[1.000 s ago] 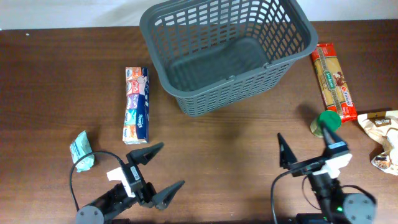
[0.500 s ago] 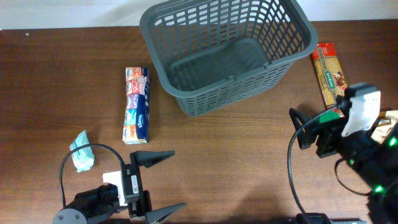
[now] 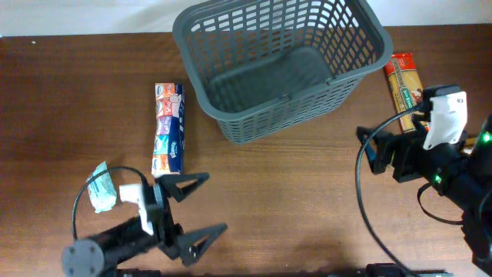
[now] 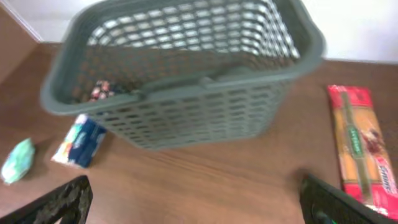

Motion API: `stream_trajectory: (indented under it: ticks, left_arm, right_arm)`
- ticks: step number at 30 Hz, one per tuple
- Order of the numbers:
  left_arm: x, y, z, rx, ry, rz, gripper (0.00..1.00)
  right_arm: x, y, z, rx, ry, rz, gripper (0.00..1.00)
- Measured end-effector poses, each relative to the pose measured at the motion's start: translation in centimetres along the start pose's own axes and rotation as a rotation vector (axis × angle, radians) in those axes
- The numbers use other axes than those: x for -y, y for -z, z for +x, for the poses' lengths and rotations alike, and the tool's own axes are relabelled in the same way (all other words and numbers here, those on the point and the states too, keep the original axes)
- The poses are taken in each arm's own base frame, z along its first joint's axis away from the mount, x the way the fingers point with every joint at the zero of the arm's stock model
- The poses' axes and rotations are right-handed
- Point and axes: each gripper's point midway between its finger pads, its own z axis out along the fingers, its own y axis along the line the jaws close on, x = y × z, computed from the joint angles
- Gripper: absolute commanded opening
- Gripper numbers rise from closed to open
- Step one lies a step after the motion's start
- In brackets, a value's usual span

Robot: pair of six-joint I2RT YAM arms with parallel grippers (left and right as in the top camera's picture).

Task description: Pack container

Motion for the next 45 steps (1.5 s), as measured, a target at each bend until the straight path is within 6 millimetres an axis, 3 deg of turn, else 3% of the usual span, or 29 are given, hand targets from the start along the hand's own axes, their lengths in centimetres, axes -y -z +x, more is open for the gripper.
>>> stream_trajectory:
  ticks: [4,6,11,14,16,19,24,28,34,41,45]
  left_arm:
    - [-1.7,0.0,-1.6,-0.039,0.1,-0.159,1.0]
    - [-2.3,0.2,-3.0,-0.064,0.097,-0.249,1.0]
    - [-1.5,-0.6,-7.9,-0.103,-0.001,-0.33,1.0]
    - [-1.2,-1.7,-9.2,-0.157,-0.004,-0.348,0.99]
    - [-1.7,-2.7,-8.9,-0.219,0.01,-0.371,1.0]
    - [-2.3,-4.9,-6.8,-0.357,0.034,-0.405,1.0]
    - [-3.9,-7.8,-3.4,-0.566,-0.035,-0.571,1.0]
    - [-4.5,-9.4,-3.6,-0.585,-0.155,-0.69,0.99]
    - [-5.0,-10.4,-2.9,-0.613,-0.199,-0.737,0.99]
    - [-6.4,-11.7,-0.1,-0.706,-0.184,-0.77,1.0]
    - [-8.1,-11.8,0.6,-0.673,-0.094,-0.901,1.0]
  right_arm:
    - [2.0,0.6,-0.4,-0.046,-0.067,0.123,0.99]
    - [2.4,1.2,-1.7,-0.05,-0.077,0.161,0.99]
    - [2.0,2.1,-5.6,-0.037,-0.07,0.154,0.99]
    - [1.3,1.3,-7.5,-0.045,-0.054,0.096,0.99]
    - [1.1,0.3,-8.3,-0.063,-0.051,0.066,0.99]
    - [1.2,-1.7,-9.1,-0.099,-0.053,0.036,0.99]
    - [1.5,-3.7,-8.1,-0.196,-0.07,0.016,0.99]
    - [1.2,-3.4,-5.9,-0.292,-0.076,0.003,0.99]
    - [1.1,-3.3,-5.9,-0.289,-0.062,0.0,0.99]
    - [1.5,-3.5,-6.8,-0.253,-0.044,0.016,0.99]
    - [2.0,-3.9,-8.8,-0.172,-0.018,0.039,0.99]
